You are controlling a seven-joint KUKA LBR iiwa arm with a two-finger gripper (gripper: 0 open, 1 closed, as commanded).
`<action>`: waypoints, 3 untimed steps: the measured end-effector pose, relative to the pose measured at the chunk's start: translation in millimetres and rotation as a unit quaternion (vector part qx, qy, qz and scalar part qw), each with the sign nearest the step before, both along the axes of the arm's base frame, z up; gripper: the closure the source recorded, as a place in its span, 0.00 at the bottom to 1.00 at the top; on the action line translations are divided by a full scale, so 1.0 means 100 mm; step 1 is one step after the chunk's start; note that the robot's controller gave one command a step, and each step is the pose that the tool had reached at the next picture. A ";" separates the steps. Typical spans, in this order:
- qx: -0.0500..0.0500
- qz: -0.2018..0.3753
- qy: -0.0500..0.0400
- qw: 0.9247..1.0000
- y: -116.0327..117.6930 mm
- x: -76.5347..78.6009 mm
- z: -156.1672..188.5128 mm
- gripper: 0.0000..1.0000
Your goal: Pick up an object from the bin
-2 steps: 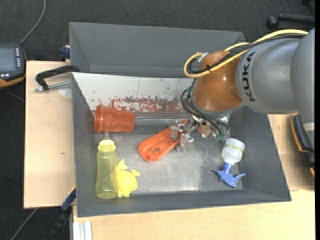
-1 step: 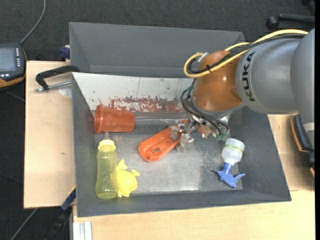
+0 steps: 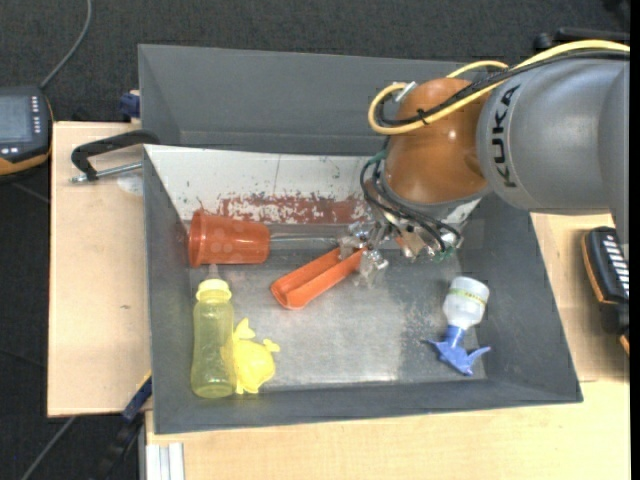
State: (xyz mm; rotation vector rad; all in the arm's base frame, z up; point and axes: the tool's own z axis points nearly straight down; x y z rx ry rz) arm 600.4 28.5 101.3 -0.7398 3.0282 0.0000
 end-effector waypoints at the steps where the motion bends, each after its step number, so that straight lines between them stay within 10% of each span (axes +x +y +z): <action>1: 0.000 0.000 0.000 1.000 0.00 0.00 0.00 1.00; 2: -0.001 0.039 -0.003 0.999 0.13 -0.14 -0.15 1.00; 3: 0.000 0.052 -0.003 0.999 0.59 -0.18 0.76 1.00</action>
Offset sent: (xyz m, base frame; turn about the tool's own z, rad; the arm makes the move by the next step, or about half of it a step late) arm -0.0281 0.0259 -0.0313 -0.1441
